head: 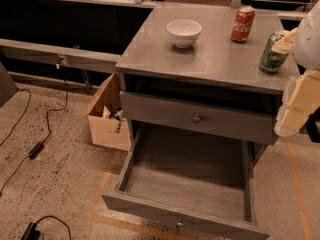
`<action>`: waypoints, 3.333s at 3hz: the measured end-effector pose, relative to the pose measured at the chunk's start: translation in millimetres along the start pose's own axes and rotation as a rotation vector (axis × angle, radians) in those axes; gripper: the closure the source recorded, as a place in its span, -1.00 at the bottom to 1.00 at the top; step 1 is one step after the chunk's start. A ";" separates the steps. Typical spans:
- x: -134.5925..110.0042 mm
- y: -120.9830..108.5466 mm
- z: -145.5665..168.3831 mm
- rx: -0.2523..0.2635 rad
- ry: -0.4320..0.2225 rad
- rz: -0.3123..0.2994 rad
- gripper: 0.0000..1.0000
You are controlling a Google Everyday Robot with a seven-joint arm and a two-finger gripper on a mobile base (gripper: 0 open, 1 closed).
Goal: Place green can into middle drawer
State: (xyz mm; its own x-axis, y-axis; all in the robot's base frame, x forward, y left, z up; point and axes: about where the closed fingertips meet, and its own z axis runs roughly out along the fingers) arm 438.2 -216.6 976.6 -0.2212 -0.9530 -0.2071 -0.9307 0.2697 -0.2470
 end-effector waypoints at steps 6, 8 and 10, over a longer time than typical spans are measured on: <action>166.3 -191.1 75.9 0.438 -0.522 0.597 -1.00; 163.8 -270.2 120.0 0.480 -0.708 0.767 -1.00; 156.3 -270.1 117.6 0.483 -0.714 0.735 -1.00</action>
Offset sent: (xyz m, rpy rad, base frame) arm 0.0360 -0.0467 -0.0155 0.1430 -0.0956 -0.2107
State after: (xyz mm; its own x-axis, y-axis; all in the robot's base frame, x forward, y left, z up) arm 689.2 -422.1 899.6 -0.3072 -0.2860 -0.9076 -0.3990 0.9046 -0.1500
